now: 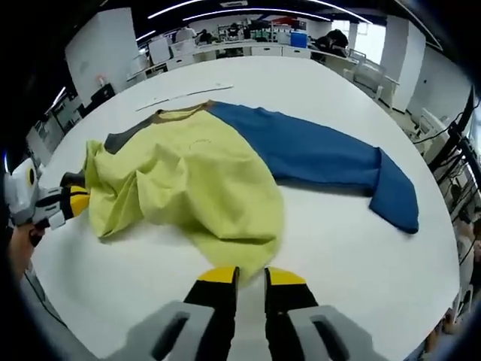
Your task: Fold the garment on the visible template until the final outline fits inside the template.
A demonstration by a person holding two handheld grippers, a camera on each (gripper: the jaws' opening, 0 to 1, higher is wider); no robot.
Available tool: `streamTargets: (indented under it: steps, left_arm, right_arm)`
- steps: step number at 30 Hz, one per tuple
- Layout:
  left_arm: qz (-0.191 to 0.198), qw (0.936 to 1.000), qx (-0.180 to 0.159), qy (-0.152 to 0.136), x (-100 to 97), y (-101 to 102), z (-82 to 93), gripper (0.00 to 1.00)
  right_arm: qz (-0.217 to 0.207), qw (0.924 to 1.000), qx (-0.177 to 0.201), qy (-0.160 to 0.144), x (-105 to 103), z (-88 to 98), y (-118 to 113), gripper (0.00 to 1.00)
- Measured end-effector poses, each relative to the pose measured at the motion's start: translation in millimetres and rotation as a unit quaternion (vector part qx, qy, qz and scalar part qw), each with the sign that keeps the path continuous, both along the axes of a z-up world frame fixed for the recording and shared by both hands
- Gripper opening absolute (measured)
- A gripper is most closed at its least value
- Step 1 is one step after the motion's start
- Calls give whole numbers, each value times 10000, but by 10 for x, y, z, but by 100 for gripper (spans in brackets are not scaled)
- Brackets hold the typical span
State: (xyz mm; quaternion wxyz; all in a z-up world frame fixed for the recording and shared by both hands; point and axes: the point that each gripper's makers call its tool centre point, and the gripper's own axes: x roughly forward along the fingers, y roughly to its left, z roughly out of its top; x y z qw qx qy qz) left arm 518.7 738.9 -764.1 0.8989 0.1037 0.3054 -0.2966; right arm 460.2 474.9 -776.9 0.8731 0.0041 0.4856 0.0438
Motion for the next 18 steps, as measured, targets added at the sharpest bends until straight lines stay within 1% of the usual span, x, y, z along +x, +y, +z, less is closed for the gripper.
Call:
streamTargets:
  steps: [2, 3, 4, 6, 8, 9, 10, 11, 13, 18]
  left_arm:
    - [-6, 10000, 5, 1, -1, -1, 0, 0]
    - [-2, 10000, 3, 9, -3, 1, 1, 0]
    - [0, 10000, 2, 27, -9, 4, 4, 0]
    - [-20, 10000, 39, 37, -31, 13, 15, 0]
    - [-29, 10000, 30, 36, -60, 21, 40, 0]
    - [-36, 10000, 14, 45, -72, 22, 49, 0]
    - [-36, 10000, -6, 48, -90, 29, 66, 0]
    - [-32, 10000, -11, 47, -94, 31, 71, 0]
    - [35, 9999, -99, 8, -109, 47, 109, 0]
    - [179, 9994, -294, 67, -208, 82, 174, 0]
  right_arm:
    - [-49, 10000, 58, -23, 3, -2, 6, 4]
    - [-29, 9999, 122, -45, 6, -5, 21, 0]
    - [-186, 9989, 418, -75, 7, -6, 79, 0]
    - [-141, 9993, 331, -85, 6, -1, 36, 0]
    - [-104, 9990, 420, -106, 5, 3, 43, 0]
    - [61, 9988, 471, -134, 11, 8, 71, 0]
    - [181, 9975, 631, -261, 35, 32, 119, 0]
    - [146, 9975, 646, -230, 16, 34, 105, 0]
    - [295, 9974, 598, -258, 1, 42, 89, 0]
    - [325, 9965, 692, -328, -28, 101, 30, 0]
